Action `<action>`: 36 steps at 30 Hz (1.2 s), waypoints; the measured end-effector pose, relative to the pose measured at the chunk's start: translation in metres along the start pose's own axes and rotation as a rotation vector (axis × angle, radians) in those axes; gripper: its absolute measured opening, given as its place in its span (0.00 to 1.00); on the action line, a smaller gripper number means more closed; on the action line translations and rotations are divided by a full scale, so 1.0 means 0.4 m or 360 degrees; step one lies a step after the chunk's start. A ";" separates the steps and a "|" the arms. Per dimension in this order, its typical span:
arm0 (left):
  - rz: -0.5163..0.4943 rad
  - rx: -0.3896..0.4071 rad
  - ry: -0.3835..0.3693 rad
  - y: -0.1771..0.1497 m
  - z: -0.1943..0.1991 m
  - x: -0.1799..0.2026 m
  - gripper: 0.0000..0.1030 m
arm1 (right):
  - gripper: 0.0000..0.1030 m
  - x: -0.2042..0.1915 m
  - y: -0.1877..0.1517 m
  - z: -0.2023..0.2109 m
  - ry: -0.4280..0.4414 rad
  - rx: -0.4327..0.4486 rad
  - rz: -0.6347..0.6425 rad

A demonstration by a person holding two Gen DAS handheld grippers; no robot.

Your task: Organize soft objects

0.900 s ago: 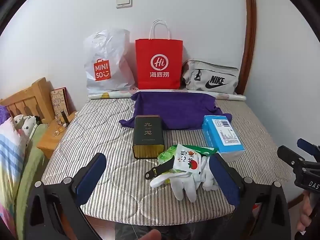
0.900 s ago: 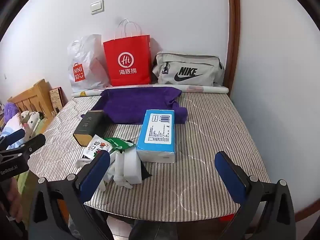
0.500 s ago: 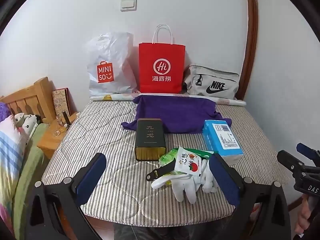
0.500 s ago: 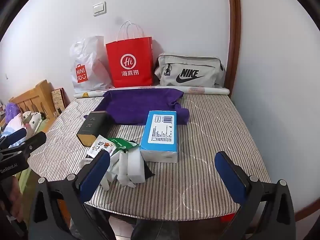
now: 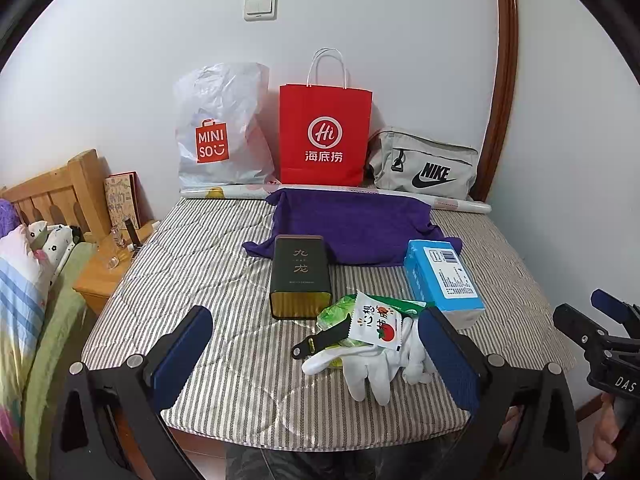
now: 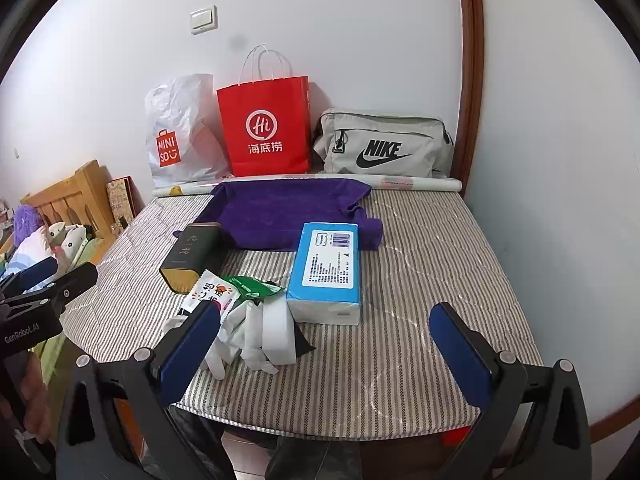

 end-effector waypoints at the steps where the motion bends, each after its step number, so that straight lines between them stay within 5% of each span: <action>1: 0.0001 -0.0001 0.0002 0.000 0.000 0.000 1.00 | 1.00 0.000 0.000 -0.001 0.0003 -0.0002 -0.0001; 36: -0.0012 -0.0001 0.0007 -0.005 0.009 0.004 1.00 | 1.00 0.004 -0.004 0.007 -0.0005 0.0019 -0.0001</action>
Point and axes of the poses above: each gripper's, at about its wrist camera, not at the fingertips, and z roughly against the way its jaws point, x to its right, y to its top, the point moved 9 cm from there along -z, roughly the way its jaws point, and after that the axes turned 14 degrees about -z, right-handed, at the moved point
